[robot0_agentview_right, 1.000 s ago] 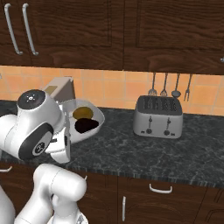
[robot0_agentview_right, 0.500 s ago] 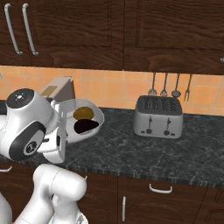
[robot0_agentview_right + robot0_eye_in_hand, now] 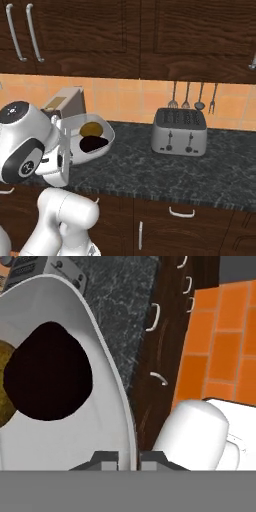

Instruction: Take the meat container that has the chicken drumstick and place it on the second highest rack of the freezer. Then take the vegetable container that has the avocados and place it on the highest rack of the freezer.

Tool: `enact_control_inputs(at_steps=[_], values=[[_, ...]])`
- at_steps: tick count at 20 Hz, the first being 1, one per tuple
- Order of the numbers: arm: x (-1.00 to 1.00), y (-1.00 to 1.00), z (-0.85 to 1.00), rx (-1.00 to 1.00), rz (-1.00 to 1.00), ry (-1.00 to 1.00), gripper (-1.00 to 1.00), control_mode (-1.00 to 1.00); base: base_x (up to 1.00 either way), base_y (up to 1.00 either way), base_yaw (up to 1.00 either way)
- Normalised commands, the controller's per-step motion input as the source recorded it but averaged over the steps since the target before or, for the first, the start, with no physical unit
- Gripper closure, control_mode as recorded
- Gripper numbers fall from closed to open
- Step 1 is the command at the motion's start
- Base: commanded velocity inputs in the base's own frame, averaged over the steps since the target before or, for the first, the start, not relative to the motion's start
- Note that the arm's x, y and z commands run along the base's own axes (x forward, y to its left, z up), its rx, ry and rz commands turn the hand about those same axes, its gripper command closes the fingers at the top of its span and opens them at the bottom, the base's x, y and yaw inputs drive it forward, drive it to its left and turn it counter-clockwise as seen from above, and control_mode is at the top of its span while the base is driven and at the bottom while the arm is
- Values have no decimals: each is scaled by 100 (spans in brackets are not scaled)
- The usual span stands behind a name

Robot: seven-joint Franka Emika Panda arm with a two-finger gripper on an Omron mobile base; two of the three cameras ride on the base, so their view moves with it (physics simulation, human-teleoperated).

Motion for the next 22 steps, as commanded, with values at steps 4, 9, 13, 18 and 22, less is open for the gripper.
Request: enact_control_inputs(at_steps=[4, 9, 13, 18, 22], values=[[0, 0, 0, 0, 0, 0, 100, 100, -97, -77, -34], [0, 0, 0, 0, 0, 0, 100, 100, -29, -5, -90], [0, 0, 0, 0, 0, 0, 100, 100, -1, 0, -100], [0, 0, 0, 0, 0, 0, 100, 100, 0, 0, -99], [0, 0, 0, 0, 0, 0, 100, 100, 0, 0, -99]])
